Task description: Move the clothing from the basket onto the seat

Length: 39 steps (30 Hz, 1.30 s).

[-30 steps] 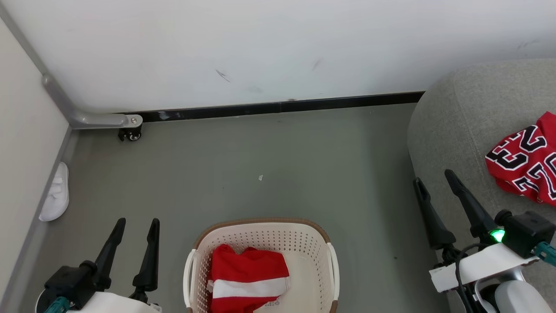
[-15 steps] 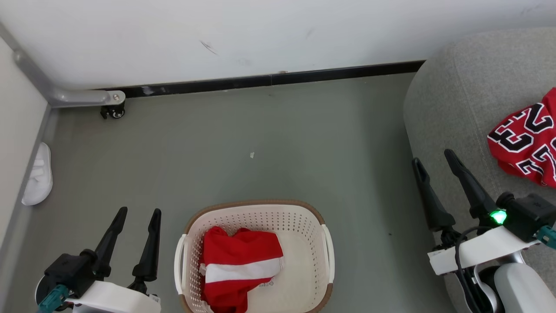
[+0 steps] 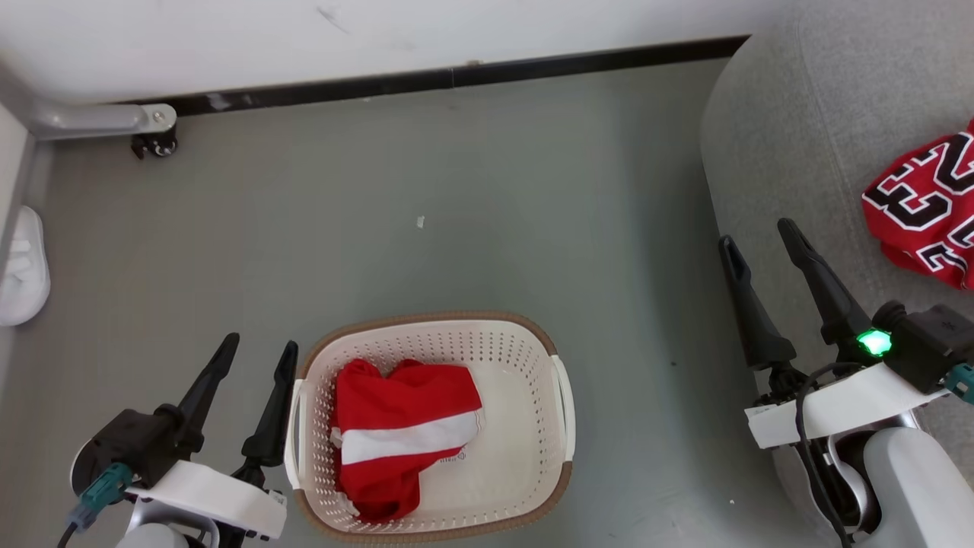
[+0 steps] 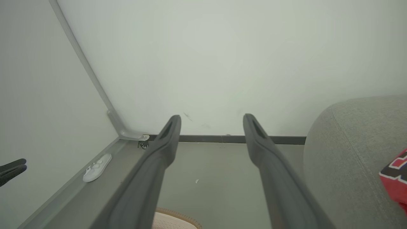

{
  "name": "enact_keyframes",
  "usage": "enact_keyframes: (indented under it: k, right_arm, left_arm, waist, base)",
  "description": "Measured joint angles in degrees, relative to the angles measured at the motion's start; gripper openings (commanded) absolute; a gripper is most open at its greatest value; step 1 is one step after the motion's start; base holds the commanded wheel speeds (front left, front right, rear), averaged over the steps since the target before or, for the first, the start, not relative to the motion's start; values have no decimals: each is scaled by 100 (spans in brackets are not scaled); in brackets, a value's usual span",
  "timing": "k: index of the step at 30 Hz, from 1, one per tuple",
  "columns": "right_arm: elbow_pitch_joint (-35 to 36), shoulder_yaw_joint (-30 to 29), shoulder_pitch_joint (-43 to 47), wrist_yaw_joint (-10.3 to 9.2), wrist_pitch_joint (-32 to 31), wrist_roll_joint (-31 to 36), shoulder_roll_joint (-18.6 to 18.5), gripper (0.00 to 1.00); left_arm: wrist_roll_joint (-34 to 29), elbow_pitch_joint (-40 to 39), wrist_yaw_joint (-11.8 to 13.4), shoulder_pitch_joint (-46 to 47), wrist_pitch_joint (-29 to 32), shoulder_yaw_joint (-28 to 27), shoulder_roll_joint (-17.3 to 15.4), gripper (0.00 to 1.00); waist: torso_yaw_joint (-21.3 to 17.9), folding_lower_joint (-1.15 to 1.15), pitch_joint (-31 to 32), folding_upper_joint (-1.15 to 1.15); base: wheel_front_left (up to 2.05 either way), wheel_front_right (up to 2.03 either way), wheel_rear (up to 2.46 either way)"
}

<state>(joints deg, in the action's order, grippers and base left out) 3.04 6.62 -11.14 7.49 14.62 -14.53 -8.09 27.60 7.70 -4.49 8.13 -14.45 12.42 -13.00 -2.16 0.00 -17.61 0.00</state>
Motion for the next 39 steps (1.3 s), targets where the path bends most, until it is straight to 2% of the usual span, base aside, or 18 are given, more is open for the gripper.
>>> enact_keyframes:
  k: [15, 28, 35, 39]
  right_arm:
    - [13, -125, -354, 0, 0, 8, 65, 100]
    - [92, -229, -733, 0, 0, 52, 203, 100]
    - [148, -219, -832, 0, 0, 101, 276, 100]
    - [170, -204, -994, 0, 0, 102, 302, 100]
  left_arm:
    - [-214, 410, -156, 598, 38, 433, -131, 100]
    - [-319, 1158, -224, 1204, 332, 779, -205, 100]
    - [-630, 1557, -230, 1483, 452, 1025, -403, 100]
    - [-1006, 1723, -232, 1708, 510, 1299, -566, 100]
  waist:
    - [-158, 0, -659, 0]
    - [-318, 0, -1323, 0]
    - [-425, 0, -1625, 0]
    - [-494, 0, -1784, 0]
  base:
    - [0, 0, 0]
    - [0, 0, 0]
    - [0, 0, 0]
    - [0, 0, 0]
